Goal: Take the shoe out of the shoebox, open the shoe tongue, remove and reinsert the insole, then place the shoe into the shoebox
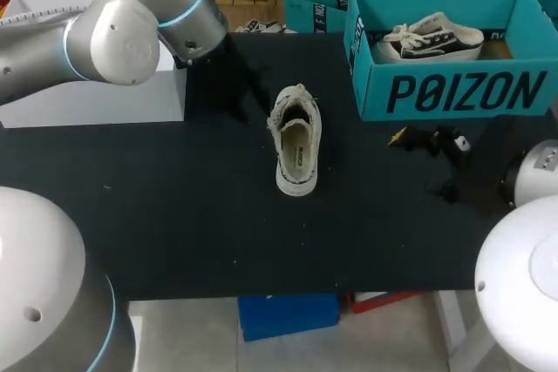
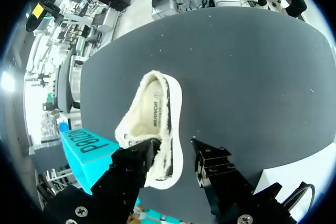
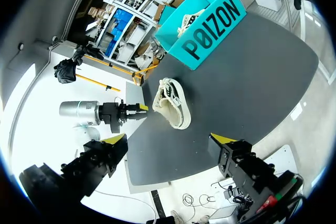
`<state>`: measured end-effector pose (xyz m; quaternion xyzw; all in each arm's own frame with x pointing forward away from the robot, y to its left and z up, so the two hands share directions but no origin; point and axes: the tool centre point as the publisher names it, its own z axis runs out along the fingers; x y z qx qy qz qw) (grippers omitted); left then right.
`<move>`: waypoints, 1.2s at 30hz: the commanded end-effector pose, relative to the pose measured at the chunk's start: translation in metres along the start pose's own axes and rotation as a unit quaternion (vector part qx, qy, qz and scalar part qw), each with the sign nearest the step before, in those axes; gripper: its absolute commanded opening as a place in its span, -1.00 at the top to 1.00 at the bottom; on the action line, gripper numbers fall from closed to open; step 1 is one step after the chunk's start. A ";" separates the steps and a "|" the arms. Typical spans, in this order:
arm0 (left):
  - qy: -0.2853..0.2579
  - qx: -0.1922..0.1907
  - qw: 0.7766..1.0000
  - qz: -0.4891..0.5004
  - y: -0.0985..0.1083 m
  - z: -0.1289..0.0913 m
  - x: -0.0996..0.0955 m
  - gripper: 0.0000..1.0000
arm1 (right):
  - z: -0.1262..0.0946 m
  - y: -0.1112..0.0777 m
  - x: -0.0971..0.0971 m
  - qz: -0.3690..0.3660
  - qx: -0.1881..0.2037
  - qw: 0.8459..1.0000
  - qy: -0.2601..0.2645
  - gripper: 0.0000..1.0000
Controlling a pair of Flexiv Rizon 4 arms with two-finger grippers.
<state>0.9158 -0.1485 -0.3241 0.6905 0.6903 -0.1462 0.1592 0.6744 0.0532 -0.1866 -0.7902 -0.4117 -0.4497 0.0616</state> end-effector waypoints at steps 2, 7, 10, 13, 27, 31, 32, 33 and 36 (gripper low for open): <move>0.014 0.012 1.000 0.000 0.010 0.024 -0.008 0.12 | -0.006 0.002 -0.005 0.005 0.034 0.999 0.005 -1.00; 0.024 0.020 1.000 0.002 0.008 0.039 -0.007 0.11 | -0.006 0.002 -0.005 0.005 0.034 0.999 0.005 -1.00; 0.028 0.025 0.999 0.002 0.008 0.046 -0.007 0.10 | -0.006 0.002 -0.005 0.005 0.034 0.999 0.005 -1.00; 0.031 0.027 0.999 0.001 0.010 0.050 -0.006 0.07 | -0.006 0.002 -0.005 0.005 0.034 0.999 0.005 -1.00; 0.040 0.032 0.999 -0.010 0.012 0.061 0.005 0.04 | -0.006 0.002 -0.005 0.005 0.034 0.999 0.005 -1.00; 0.043 0.033 0.998 -0.012 0.014 0.066 0.006 0.04 | -0.006 0.002 -0.005 0.005 0.034 0.999 0.005 -1.00; 0.044 0.035 0.998 -0.013 0.014 0.068 0.006 0.04 | -0.006 0.002 -0.005 0.005 0.034 0.999 0.005 -1.00; 0.044 0.036 0.998 -0.013 0.014 0.069 0.006 0.04 | -0.006 0.002 -0.005 0.005 0.034 0.999 0.005 -1.00; 0.047 0.041 0.998 -0.015 0.014 0.076 0.006 0.05 | -0.006 0.002 -0.005 0.005 0.034 0.999 0.005 -1.00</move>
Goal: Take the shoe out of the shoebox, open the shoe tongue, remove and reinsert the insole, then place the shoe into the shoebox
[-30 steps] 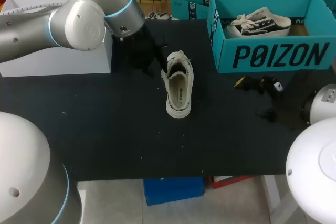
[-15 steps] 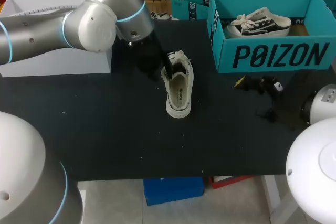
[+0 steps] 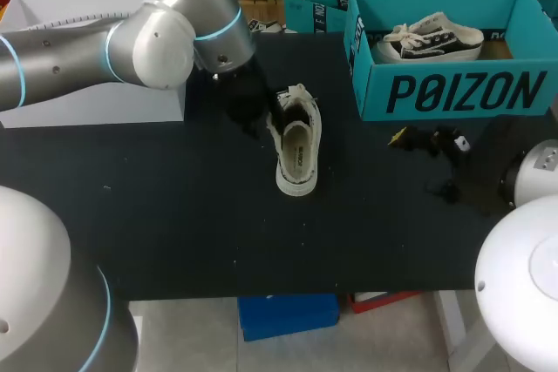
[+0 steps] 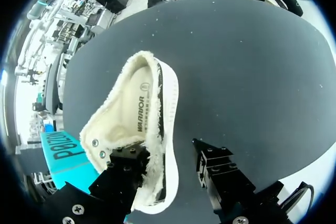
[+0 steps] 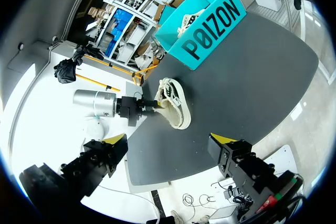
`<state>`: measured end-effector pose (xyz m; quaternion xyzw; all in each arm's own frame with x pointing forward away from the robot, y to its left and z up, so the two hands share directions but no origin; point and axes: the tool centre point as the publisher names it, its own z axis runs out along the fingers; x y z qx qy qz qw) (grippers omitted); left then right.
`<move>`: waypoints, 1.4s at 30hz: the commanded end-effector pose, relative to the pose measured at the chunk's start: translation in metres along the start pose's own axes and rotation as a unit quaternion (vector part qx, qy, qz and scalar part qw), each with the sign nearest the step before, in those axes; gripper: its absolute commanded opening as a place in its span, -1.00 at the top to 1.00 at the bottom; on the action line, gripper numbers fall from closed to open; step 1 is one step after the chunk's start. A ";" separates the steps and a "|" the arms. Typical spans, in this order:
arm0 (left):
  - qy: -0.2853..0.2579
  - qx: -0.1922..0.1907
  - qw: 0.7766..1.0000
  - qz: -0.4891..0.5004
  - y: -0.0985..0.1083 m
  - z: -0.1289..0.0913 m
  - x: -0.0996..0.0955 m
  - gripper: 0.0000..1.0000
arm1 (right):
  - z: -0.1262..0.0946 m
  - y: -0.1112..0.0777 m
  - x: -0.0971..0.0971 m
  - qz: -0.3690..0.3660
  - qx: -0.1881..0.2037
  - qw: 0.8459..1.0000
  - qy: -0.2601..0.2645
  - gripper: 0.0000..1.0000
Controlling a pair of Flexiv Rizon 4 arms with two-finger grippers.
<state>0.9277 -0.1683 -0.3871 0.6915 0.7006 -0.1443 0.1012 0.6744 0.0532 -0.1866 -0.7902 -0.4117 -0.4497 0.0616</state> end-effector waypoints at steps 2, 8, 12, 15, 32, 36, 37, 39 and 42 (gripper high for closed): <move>0.007 0.006 1.000 0.000 0.004 0.013 -0.005 0.05 | -0.006 0.002 -0.005 0.005 0.034 0.999 0.005 -1.00; 0.023 -0.012 1.000 0.002 0.008 0.020 -0.008 0.05 | -0.006 0.002 -0.005 0.005 0.034 0.999 0.005 -1.00; 0.029 -0.024 0.999 0.006 0.009 0.023 -0.009 0.07 | -0.006 0.002 -0.005 0.005 0.034 0.999 0.005 -1.00; 0.030 -0.028 0.999 0.005 0.010 0.026 -0.008 0.13 | -0.006 0.002 -0.005 0.005 0.034 0.999 0.005 -1.00; 0.027 -0.047 0.998 0.011 0.013 0.019 -0.006 1.00 | -0.006 0.002 -0.005 0.005 0.034 0.999 0.005 -1.00; 0.018 -0.048 0.999 0.008 0.014 0.010 -0.003 1.00 | -0.006 0.002 -0.005 0.005 0.034 0.999 0.005 -1.00; 0.016 -0.048 0.999 0.007 0.013 0.008 -0.003 1.00 | -0.006 0.002 -0.005 0.005 0.034 0.999 0.005 -1.00; 0.012 -0.046 0.999 0.007 0.013 0.003 -0.003 1.00 | -0.006 0.002 -0.005 0.005 0.034 0.999 0.005 -1.00; 0.006 -0.048 0.999 0.006 0.012 -0.005 -0.003 1.00 | -0.006 0.002 -0.005 0.005 0.034 0.999 0.005 -1.00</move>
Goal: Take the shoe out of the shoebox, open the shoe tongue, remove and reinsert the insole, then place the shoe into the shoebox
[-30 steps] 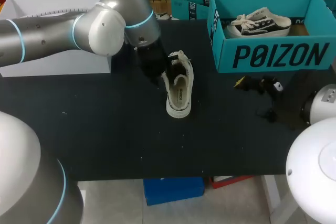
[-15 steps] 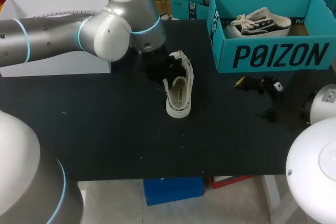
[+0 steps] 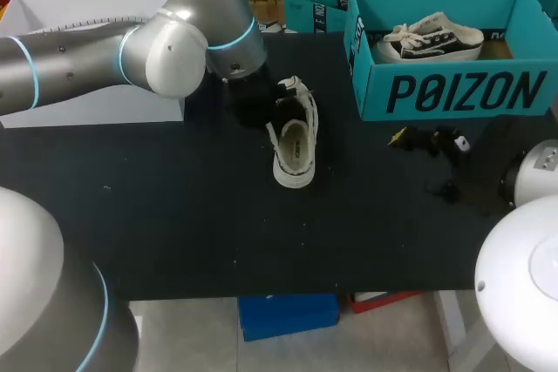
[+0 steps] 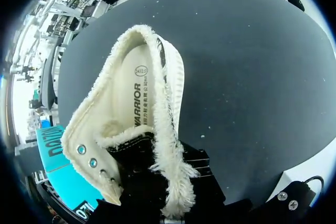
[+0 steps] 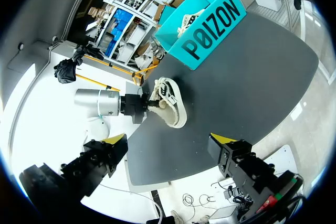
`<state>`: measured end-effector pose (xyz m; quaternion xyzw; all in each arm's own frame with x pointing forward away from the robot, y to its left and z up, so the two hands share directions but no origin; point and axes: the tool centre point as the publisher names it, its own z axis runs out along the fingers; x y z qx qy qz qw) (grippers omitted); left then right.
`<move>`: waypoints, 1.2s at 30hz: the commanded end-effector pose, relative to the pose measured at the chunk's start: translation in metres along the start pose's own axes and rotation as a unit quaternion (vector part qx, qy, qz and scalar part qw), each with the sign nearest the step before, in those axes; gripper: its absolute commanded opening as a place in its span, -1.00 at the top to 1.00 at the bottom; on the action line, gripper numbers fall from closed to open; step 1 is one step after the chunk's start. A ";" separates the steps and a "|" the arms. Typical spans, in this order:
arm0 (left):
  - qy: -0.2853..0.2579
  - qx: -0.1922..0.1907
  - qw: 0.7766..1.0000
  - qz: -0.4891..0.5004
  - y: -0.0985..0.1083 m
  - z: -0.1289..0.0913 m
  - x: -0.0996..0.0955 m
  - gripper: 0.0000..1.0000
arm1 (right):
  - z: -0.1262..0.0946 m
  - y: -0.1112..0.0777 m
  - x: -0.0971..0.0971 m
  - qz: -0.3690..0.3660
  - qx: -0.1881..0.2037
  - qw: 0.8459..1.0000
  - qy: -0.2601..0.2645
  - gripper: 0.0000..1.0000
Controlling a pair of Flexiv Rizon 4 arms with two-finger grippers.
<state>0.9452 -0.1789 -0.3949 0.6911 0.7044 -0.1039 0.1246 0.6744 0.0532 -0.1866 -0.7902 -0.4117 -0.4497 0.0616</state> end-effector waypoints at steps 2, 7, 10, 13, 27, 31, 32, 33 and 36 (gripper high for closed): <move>-0.011 -0.002 1.000 -0.001 -0.005 -0.022 0.004 1.00 | -0.006 0.002 -0.005 0.005 0.034 0.999 0.005 -1.00; -0.016 -0.012 1.000 0.001 -0.005 -0.044 0.000 1.00 | -0.006 0.002 -0.005 0.005 0.034 0.999 0.005 -1.00; -0.018 -0.018 1.000 0.002 -0.004 -0.062 -0.003 1.00 | -0.006 0.002 -0.005 0.005 0.034 0.999 0.005 -1.00; -0.024 -0.031 0.999 0.004 -0.003 -0.082 -0.005 1.00 | -0.006 0.002 -0.005 0.005 0.034 0.999 0.005 -1.00; -0.059 -0.061 0.996 0.007 -0.004 -0.162 -0.018 1.00 | -0.006 0.002 -0.005 0.005 0.034 0.999 0.005 -1.00; -0.066 -0.057 0.996 0.006 -0.006 -0.178 -0.015 1.00 | -0.006 0.002 -0.005 0.005 0.034 0.999 0.005 -1.00; -0.067 -0.053 0.996 0.006 -0.007 -0.182 -0.014 1.00 | -0.006 0.002 -0.005 0.005 0.034 0.999 0.005 -1.00; -0.067 -0.053 0.996 0.006 -0.007 -0.182 -0.014 1.00 | -0.006 0.002 -0.005 0.005 0.034 0.999 0.005 -1.00; -0.067 -0.053 0.996 0.006 -0.007 -0.182 -0.014 1.00 | -0.006 0.002 -0.005 0.005 0.034 0.999 0.005 -1.00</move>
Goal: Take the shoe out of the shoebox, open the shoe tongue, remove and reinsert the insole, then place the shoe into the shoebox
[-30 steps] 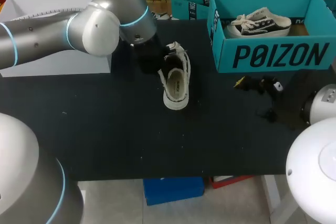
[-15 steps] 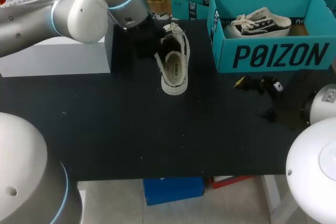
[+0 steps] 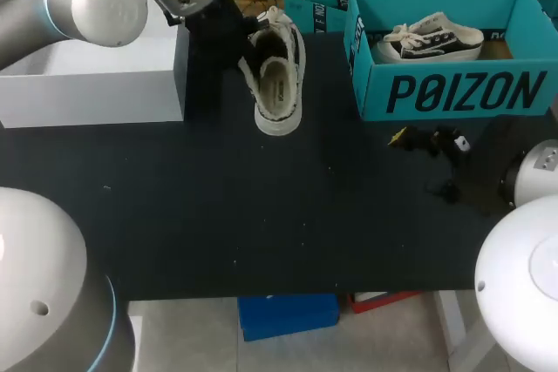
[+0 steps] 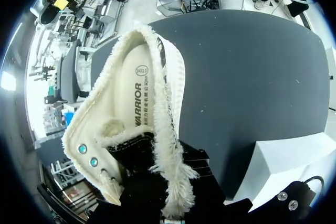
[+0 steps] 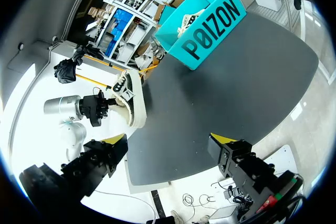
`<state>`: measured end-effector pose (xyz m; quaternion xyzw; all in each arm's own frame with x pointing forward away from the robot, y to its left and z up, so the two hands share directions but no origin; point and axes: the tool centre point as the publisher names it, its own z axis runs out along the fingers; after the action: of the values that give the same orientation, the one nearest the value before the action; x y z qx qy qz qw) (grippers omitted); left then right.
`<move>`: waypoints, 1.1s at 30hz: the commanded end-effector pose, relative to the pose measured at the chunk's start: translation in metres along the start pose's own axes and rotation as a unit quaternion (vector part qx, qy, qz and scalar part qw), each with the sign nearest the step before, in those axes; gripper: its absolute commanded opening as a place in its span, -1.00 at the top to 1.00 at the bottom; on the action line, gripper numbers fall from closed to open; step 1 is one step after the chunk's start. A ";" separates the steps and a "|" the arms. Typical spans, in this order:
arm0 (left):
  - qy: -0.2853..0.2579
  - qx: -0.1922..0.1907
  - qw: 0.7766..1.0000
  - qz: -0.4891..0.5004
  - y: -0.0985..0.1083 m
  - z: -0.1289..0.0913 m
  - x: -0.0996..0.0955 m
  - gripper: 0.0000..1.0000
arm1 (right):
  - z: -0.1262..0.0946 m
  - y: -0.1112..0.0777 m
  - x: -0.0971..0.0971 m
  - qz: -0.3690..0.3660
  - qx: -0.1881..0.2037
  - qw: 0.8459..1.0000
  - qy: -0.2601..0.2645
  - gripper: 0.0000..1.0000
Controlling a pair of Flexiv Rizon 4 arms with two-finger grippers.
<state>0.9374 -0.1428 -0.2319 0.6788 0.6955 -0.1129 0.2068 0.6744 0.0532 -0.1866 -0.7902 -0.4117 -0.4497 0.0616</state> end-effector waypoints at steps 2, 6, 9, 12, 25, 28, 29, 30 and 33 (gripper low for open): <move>0.000 -0.002 1.000 0.002 -0.002 -0.016 0.002 1.00 | -0.006 0.002 -0.005 0.005 0.034 0.999 0.005 -1.00; 0.000 -0.002 1.000 0.002 -0.002 -0.016 0.002 1.00 | -0.006 0.002 -0.005 0.005 0.034 0.999 0.005 -1.00; 0.000 -0.002 1.000 0.002 -0.002 -0.016 0.002 1.00 | -0.006 0.002 -0.005 0.005 0.034 0.999 0.005 -1.00; 0.000 -0.002 1.000 0.002 -0.002 -0.016 0.002 1.00 | -0.006 0.002 -0.005 0.005 0.034 0.999 0.005 -1.00; 0.003 -0.107 0.980 -0.167 0.034 -0.010 0.008 1.00 | -0.006 0.002 -0.005 0.005 0.034 0.999 0.005 -1.00; 0.005 -0.141 0.958 -0.251 0.052 -0.016 0.011 1.00 | -0.006 0.002 -0.005 0.005 0.034 0.999 0.005 -1.00; 0.004 -0.149 0.948 -0.280 0.058 -0.019 0.011 1.00 | -0.006 0.002 -0.005 0.005 0.034 0.999 0.005 -1.00; 0.003 -0.153 0.939 -0.307 0.063 -0.022 0.012 1.00 | -0.006 0.002 -0.005 0.005 0.034 0.999 0.005 -1.00; 0.009 -0.183 0.897 -0.403 0.082 -0.032 0.015 1.00 | -0.006 0.002 -0.005 0.005 0.034 0.999 0.005 -1.00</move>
<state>1.0061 -0.1117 -0.2092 0.5017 0.8222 -0.0782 0.2572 0.6744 0.0532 -0.1866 -0.7902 -0.4117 -0.4497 0.0617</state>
